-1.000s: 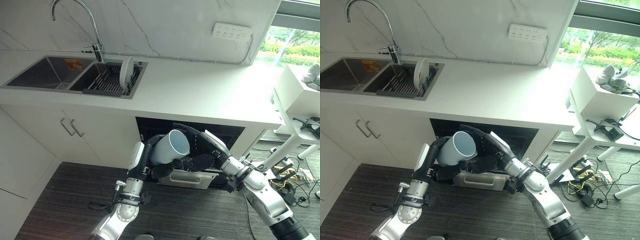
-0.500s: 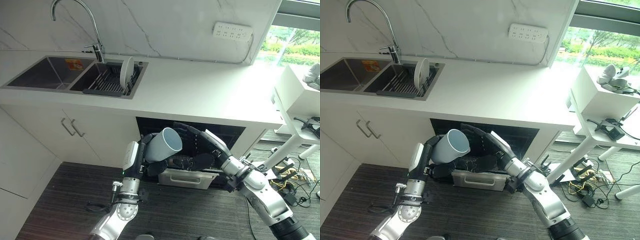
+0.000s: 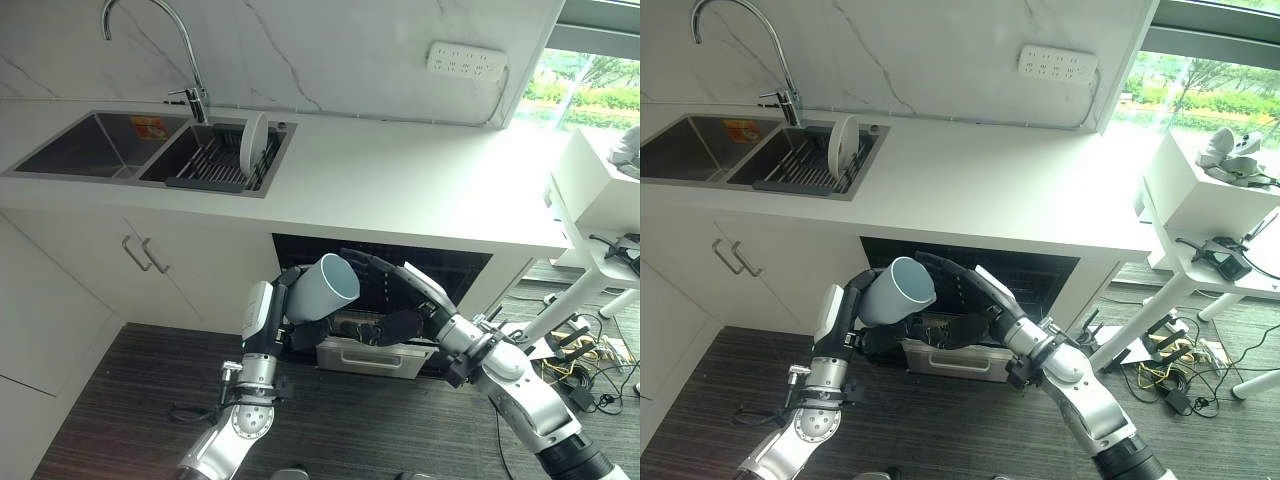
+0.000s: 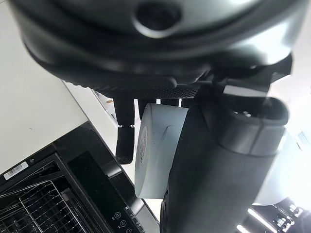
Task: Place the dishes in the dishwasher.
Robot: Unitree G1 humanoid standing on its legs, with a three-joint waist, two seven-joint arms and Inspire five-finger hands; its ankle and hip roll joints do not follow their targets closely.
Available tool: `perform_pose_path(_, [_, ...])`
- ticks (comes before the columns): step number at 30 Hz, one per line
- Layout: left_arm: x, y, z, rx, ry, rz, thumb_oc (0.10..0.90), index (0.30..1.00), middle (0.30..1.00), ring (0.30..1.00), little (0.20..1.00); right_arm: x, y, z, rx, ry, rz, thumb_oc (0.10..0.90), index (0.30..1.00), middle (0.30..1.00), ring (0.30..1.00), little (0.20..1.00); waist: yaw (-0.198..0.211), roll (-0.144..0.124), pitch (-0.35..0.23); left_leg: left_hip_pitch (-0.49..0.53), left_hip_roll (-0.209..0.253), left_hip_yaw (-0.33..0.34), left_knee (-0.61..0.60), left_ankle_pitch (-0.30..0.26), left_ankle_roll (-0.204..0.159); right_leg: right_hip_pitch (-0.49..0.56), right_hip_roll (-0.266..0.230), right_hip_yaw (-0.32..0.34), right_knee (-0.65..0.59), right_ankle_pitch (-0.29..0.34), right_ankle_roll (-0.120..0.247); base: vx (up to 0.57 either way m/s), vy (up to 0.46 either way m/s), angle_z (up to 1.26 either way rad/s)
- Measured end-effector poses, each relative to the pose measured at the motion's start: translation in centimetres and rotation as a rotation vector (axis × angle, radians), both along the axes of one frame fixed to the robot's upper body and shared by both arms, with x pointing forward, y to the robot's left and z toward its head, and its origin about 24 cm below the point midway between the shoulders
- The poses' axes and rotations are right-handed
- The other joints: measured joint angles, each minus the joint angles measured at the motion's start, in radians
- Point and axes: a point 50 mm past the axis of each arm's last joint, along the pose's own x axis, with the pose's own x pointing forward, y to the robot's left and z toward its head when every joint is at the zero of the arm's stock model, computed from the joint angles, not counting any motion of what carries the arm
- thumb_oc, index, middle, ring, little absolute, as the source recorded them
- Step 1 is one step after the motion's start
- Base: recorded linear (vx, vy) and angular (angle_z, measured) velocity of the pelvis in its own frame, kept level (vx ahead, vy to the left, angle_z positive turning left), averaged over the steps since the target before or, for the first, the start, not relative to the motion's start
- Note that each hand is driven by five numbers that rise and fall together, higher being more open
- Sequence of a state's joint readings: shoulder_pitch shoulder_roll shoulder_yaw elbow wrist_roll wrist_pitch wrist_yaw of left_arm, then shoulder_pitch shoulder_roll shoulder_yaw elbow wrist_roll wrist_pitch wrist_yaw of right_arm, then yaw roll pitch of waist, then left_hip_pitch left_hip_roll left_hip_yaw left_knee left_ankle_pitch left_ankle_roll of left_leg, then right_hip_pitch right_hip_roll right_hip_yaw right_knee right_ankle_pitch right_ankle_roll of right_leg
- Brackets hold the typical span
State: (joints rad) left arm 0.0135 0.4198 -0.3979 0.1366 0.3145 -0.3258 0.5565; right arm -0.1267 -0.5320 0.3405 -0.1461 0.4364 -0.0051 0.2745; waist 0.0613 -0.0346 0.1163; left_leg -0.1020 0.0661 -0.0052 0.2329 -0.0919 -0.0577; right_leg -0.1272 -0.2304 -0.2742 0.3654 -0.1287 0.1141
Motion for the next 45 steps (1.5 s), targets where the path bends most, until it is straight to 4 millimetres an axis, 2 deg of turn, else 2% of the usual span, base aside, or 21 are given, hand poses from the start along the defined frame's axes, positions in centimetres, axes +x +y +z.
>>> perform_pose_path(6, [0.0,0.0,0.0,0.028,0.004,-0.023,0.4,0.3,0.3,0.3,0.3,0.0,0.4,-0.2,0.028,0.028,-0.008,0.8,0.9,0.9,0.9,0.9,-0.001,0.013,0.008,0.001,0.0,0.0,-0.002,0.0,0.0,0.0,-0.001,-0.001,0.0,0.001,-0.002,0.0,0.0,0.0])
perform_pose_path(13, [0.1,0.6,0.1,0.055,0.003,-0.024,0.4,0.3,0.3,0.3,0.3,0.1,0.5,-0.2,0.06,0.036,-0.029,0.8,0.9,0.9,0.9,0.9,-0.001,0.014,0.009,0.002,-0.001,0.0,-0.003,0.0,0.0,0.001,-0.001,-0.002,0.0,0.001,-0.003,0.0,0.0,0.0])
perform_pose_path(21, [0.1,0.4,0.3,0.058,0.006,-0.051,0.4,0.3,0.3,0.3,0.3,0.0,0.8,-0.2,0.08,0.037,-0.023,0.8,0.9,0.9,0.9,0.9,-0.001,0.021,0.012,0.018,-0.002,0.001,-0.01,0.0,0.001,0.014,-0.003,-0.002,0.0,-0.007,0.005,0.0,0.0,0.0])
perform_pose_path(40, [0.2,0.4,1.2,0.055,-0.024,-0.11,0.4,0.3,0.3,0.3,0.3,0.0,1.1,-0.3,0.088,0.049,-0.009,0.8,0.9,0.9,0.9,0.9,0.001,0.026,0.011,0.018,-0.002,0.002,-0.012,0.0,0.0,0.014,-0.005,-0.006,0.003,-0.006,-0.002,0.0,0.0,0.0])
perform_pose_path(42, [0.2,0.5,1.3,0.056,-0.027,-0.108,0.4,0.3,0.3,0.3,0.3,-0.1,1.1,-0.3,0.087,0.05,-0.004,0.654,0.681,0.681,0.681,0.681,0.001,0.026,0.011,0.018,-0.002,0.002,-0.012,0.001,0.0,0.014,-0.005,-0.006,0.004,-0.006,-0.002,0.0,0.0,0.0])
perform_pose_path(43, [0.2,0.5,1.3,0.058,-0.026,-0.111,0.4,0.3,0.3,0.3,0.3,-0.1,1.2,-0.3,0.087,0.05,-0.003,0.4,0.3,0.3,0.3,0.3,0.001,0.026,0.011,0.018,-0.002,0.001,-0.012,0.001,0.0,0.014,-0.005,-0.006,0.004,-0.006,-0.002,0.0,0.0,0.0])
perform_pose_path(45, [0.2,0.7,1.4,0.066,-0.025,-0.119,0.4,0.3,0.3,0.3,0.3,0.0,1.1,-0.4,0.086,0.049,-0.008,0.4,0.3,0.3,0.3,0.3,0.001,0.027,0.011,0.018,-0.002,0.001,-0.012,0.001,0.0,0.014,-0.005,-0.006,0.004,-0.006,-0.002,0.0,0.0,0.0])
